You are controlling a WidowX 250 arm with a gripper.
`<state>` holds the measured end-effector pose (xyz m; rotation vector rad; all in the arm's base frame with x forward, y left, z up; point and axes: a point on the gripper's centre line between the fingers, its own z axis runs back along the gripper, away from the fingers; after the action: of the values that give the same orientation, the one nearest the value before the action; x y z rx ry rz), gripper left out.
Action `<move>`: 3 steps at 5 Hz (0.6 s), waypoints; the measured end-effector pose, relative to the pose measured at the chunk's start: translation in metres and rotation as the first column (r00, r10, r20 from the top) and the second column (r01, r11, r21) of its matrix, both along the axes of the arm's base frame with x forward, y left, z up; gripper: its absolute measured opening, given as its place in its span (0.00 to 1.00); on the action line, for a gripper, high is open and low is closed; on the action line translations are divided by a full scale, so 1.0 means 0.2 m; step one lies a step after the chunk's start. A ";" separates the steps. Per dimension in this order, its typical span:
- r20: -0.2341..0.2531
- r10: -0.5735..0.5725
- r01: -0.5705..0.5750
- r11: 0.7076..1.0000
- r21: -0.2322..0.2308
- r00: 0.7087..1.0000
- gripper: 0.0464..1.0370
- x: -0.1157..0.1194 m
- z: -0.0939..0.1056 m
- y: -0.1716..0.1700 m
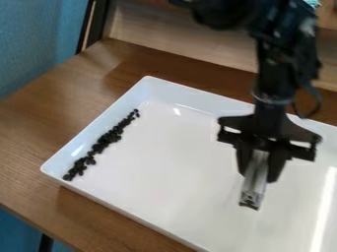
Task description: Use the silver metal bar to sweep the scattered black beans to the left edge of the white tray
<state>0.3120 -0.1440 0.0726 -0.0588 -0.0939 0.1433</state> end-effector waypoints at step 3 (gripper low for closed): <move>0.033 -0.039 0.037 0.998 0.043 0.999 0.41 0.06 -0.14 -0.20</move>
<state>0.3243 -0.1831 0.0440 -0.0209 -0.1292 0.1023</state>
